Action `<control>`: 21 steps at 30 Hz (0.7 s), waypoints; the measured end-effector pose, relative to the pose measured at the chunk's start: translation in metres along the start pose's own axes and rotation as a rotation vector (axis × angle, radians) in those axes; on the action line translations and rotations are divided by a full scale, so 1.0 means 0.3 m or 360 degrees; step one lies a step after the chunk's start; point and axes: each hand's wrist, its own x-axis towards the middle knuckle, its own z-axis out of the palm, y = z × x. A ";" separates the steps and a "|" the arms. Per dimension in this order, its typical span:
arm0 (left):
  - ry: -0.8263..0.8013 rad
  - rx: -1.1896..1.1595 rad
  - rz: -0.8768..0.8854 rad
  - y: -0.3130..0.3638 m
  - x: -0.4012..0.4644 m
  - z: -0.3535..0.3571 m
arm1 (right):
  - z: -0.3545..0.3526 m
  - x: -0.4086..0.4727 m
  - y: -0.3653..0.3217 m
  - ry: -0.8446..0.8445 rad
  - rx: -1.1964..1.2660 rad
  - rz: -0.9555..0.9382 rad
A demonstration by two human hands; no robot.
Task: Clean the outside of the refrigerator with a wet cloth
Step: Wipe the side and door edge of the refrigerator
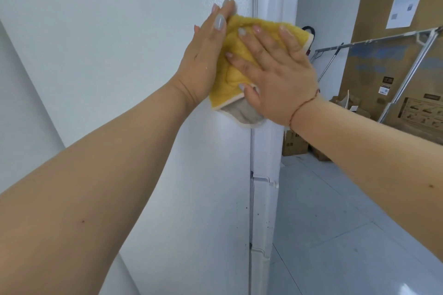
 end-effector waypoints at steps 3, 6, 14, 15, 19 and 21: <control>0.0007 0.0028 0.0025 -0.002 -0.002 0.001 | 0.017 -0.045 -0.065 -0.0060 -0.0028 0.0040; 0.0018 0.0041 0.0070 -0.011 -0.003 0.011 | 0.054 -0.196 -0.172 -0.0245 0.0010 -0.0152; 0.0038 0.0020 0.0121 -0.023 0.003 0.016 | 0.080 -0.543 -0.316 -0.0696 0.0035 -0.0380; 0.0023 0.0015 0.0104 -0.027 0.002 0.016 | 0.068 -0.546 -0.310 -0.0702 0.0042 -0.0296; 0.0005 -0.0009 0.0107 -0.035 -0.002 0.006 | 0.009 -0.464 -0.260 -0.0608 0.0015 0.0029; 0.0008 0.0020 0.0129 -0.035 0.003 0.001 | -0.017 -0.363 -0.214 -0.0541 -0.0033 0.0096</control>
